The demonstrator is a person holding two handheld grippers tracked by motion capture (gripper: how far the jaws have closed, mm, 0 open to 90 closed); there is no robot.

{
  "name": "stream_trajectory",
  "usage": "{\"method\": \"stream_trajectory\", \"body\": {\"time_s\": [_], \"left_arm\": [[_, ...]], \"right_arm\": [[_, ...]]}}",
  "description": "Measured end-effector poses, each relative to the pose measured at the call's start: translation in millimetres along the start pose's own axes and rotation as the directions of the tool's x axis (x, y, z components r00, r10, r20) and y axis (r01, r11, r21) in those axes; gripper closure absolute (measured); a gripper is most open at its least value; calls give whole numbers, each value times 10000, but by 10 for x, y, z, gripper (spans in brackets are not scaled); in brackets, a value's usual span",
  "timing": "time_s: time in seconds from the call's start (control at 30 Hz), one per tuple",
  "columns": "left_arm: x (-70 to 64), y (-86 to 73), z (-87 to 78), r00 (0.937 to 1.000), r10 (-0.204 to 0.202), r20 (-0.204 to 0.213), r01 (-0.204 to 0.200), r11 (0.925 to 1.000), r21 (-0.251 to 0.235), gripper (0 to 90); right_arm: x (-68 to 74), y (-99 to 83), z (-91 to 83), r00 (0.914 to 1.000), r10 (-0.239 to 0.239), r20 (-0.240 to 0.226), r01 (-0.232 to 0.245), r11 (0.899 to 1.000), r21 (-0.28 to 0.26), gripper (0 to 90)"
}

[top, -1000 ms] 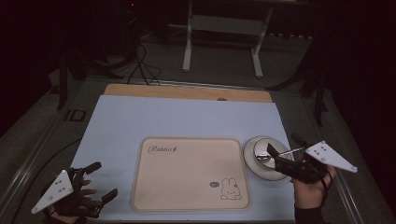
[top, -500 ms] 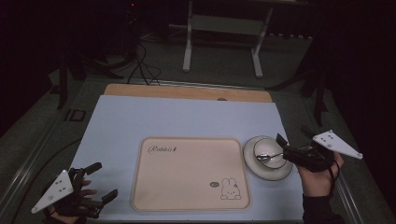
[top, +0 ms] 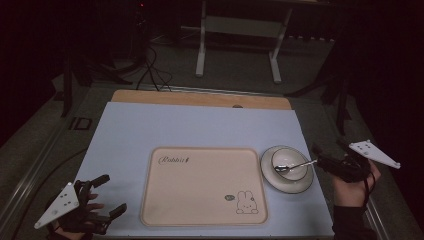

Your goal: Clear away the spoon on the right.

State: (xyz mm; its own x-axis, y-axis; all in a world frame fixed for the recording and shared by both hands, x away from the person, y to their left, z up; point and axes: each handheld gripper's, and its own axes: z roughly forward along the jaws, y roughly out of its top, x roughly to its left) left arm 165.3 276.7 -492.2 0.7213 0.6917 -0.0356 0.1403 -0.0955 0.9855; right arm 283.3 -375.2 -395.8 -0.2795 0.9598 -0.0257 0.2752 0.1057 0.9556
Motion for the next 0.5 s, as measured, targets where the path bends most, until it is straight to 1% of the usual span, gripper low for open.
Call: {"method": "stream_trajectory", "body": {"time_s": [0.03, 0.07, 0.1, 0.13, 0.17, 0.2, 0.23, 0.27, 0.3, 0.33, 0.37, 0.4, 0.5], "left_arm": [[-1, 0, 0, 10000, 3, 12, -3, 10000, 0, 0], [-2, -1, 0, 10000, 4, 5, -4, 10000, 9, 0], [0, -1, 1, 10000, 3, 1, -3, 10000, 5, 0], [0, -1, 1, 10000, 3, 1, -3, 10000, 5, 0], [-1, -1, 2, 10000, 0, 7, 0, 10000, 8, 0], [-1, -1, 2, 10000, 0, 7, 0, 10000, 8, 0], [-5, 0, 2, 10000, 14, 8, -14, 10000, 30, 0], [-5, 0, 2, 10000, 14, 8, -14, 10000, 30, 0], [-6, -1, 4, 10000, 17, 5, -17, 10000, 32, 0], [-6, -1, 4, 10000, 17, 5, -17, 10000, 32, 0], [-6, -2, 6, 10000, 20, 4, -20, 10000, 28, 0], [-6, -2, 6, 10000, 20, 4, -20, 10000, 28, 0], [-6, -3, 9, 10000, 30, 15, -30, 10000, 53, 0]], "right_arm": [[-76, -32, 9, 9997, 207, 128, -209, 9997, 140, 136], [-76, -32, 9, 9997, 207, 128, -209, 9997, 140, 136], [-133, -57, 24, 9993, 345, 157, -349, 9992, 206, 142], [-133, -57, 24, 9993, 345, 157, -349, 9992, 206, 142], [-183, -86, 40, 9984, 432, 361, -444, 9984, 335, 148], [-183, -86, 40, 9984, 432, 361, -444, 9984, 335, 148], [-232, -115, 49, 9975, 503, 490, -525, 9976, 448, 157], [-232, -115, 49, 9975, 503, 490, -525, 9976, 448, 157], [-292, -151, 51, 9961, 671, 573, -701, 9962, 523, 168], [-292, -151, 51, 9961, 671, 573, -701, 9962, 523, 168], [-339, -191, 49, 9946, 815, 648, -855, 9945, 611, 179], [-339, -191, 49, 9946, 815, 648, -855, 9945, 611, 179], [-395, -279, 56, 9916, 1048, 755, -1101, 9915, 692, 200]]}}
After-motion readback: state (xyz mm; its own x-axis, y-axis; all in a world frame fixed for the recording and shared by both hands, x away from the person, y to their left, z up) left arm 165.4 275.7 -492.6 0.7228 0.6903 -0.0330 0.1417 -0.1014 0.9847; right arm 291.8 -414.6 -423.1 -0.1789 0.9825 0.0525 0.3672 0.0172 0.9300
